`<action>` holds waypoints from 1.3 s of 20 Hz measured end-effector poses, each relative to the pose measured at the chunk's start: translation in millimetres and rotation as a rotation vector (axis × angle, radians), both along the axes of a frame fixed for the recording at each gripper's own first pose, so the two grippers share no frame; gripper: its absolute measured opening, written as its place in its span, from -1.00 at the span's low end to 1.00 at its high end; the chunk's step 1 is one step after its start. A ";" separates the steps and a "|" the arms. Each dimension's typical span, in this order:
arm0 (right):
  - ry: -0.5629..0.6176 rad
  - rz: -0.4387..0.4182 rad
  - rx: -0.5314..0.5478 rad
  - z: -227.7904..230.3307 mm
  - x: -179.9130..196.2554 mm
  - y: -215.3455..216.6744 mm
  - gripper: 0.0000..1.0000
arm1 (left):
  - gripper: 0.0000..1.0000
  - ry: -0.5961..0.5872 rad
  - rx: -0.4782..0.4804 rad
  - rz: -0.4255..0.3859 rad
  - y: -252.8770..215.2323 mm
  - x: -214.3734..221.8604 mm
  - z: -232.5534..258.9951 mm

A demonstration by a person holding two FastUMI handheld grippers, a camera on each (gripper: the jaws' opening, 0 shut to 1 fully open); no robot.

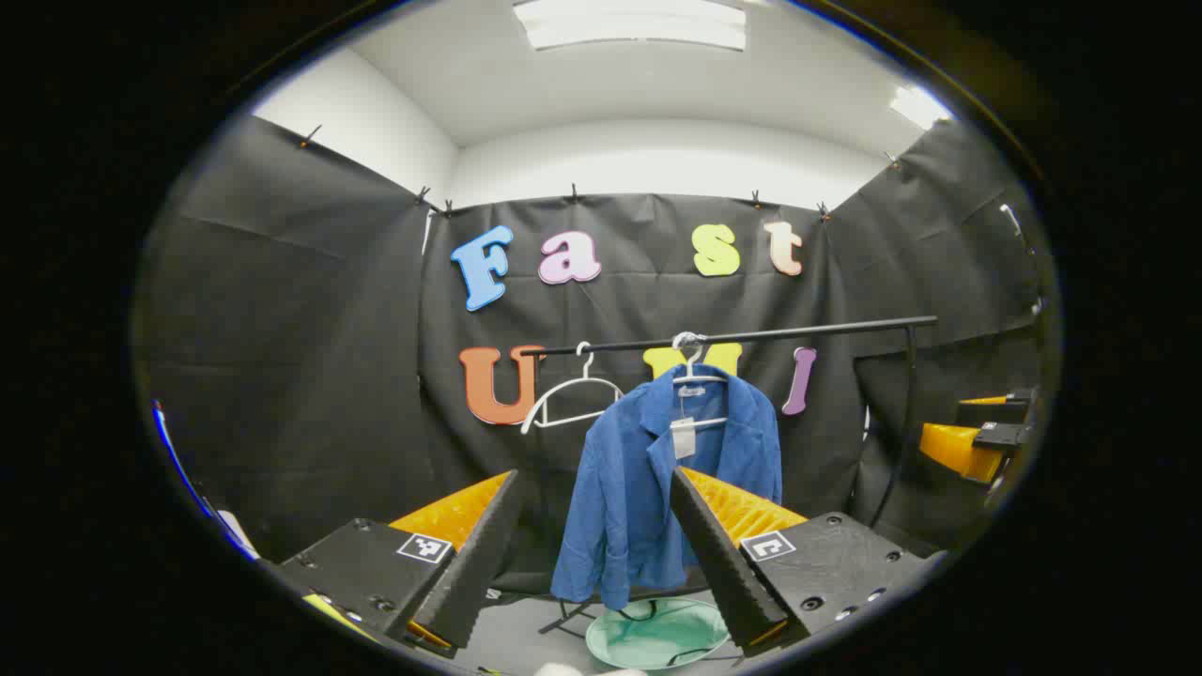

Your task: Grasp the clothes on the hanger with both hands and then place them into the laundry hamper below.

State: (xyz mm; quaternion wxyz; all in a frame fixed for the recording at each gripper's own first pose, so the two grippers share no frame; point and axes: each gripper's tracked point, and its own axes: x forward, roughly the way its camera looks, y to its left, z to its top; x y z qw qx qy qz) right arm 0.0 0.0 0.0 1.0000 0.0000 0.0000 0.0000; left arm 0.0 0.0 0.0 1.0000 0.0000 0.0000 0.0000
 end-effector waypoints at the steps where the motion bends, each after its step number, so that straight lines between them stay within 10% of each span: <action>1: 0.006 -0.001 -0.002 -0.6 -0.2 -0.1 0.99 | 1.00 0.000 0.000 0.001 0.9 0.7 -0.2; 18: 0.022 -0.001 -0.029 -7.3 5.4 -4.5 1.00 | 1.00 0.025 0.012 0.018 2.1 23.5 -15.6; 26: 0.053 0.055 -0.041 -28.0 102.6 -17.3 0.99 | 1.00 0.049 0.003 0.001 -40.5 80.8 -36.4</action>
